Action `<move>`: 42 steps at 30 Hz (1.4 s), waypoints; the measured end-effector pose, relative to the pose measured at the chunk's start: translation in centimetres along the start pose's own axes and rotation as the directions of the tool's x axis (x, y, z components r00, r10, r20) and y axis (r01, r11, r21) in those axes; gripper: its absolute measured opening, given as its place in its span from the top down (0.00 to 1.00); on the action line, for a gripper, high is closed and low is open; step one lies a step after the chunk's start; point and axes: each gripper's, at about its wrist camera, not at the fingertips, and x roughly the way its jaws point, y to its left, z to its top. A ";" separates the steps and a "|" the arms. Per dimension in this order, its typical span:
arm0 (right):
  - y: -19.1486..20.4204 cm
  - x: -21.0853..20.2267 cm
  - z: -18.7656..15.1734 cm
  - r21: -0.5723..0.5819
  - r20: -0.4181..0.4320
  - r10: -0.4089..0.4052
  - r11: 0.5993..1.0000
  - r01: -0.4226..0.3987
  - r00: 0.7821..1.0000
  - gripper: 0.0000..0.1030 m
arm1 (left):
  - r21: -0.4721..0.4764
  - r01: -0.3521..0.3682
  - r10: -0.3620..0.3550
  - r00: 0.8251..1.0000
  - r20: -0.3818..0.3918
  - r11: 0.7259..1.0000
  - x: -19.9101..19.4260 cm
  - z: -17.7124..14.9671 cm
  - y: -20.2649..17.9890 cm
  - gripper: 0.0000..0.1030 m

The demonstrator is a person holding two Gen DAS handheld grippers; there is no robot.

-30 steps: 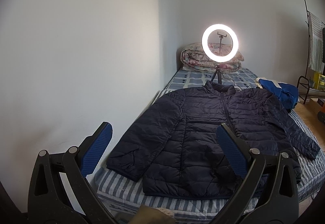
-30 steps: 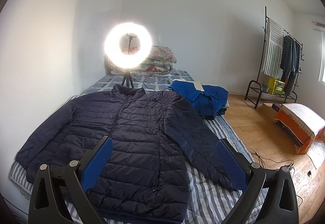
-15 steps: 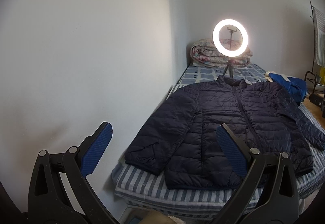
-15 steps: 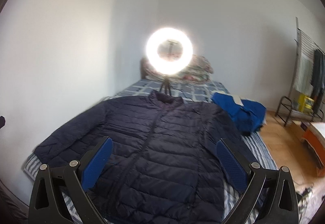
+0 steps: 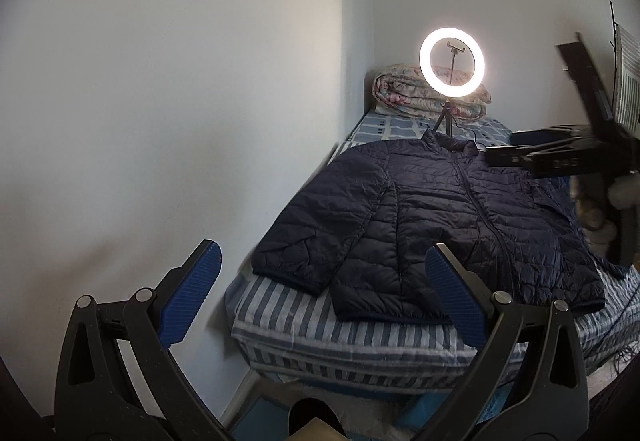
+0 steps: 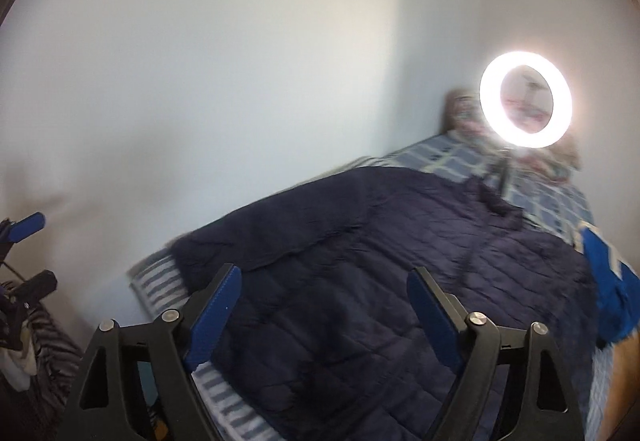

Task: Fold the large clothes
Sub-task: 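Reach the right tool to a jacket sleeve cuff and grasp it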

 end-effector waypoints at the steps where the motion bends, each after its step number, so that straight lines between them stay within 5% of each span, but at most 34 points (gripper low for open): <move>1: 1.0 1.0 0.3 -0.022 -0.018 0.034 0.999 -0.034 0.999 0.21 | -0.009 0.006 -0.007 1.000 -0.008 1.000 -0.2 -0.2 0.4 0.00; 11: 10.5 11.3 0.2 -0.176 -0.249 0.229 0.945 -0.276 0.941 0.51 | -0.046 0.018 -0.020 0.999 -0.031 0.999 -0.8 -1.6 2.2 0.00; 25: 19.1 23.4 -2.4 -0.230 -0.454 0.323 0.858 -0.459 0.831 0.60 | -0.078 0.029 -0.034 0.997 -0.066 0.997 0.0 -2.0 3.6 0.00; 38: 21.3 29.3 -4.2 -0.245 -0.522 0.277 0.857 -0.453 0.807 0.62 | -0.109 0.007 -0.018 0.995 -0.094 0.994 1.0 -2.3 4.9 0.00; 42: 21.1 29.8 -4.0 -0.245 -0.525 0.264 0.864 -0.440 0.809 0.78 | -0.107 0.005 -0.016 0.995 -0.098 0.994 1.1 -2.3 4.7 0.00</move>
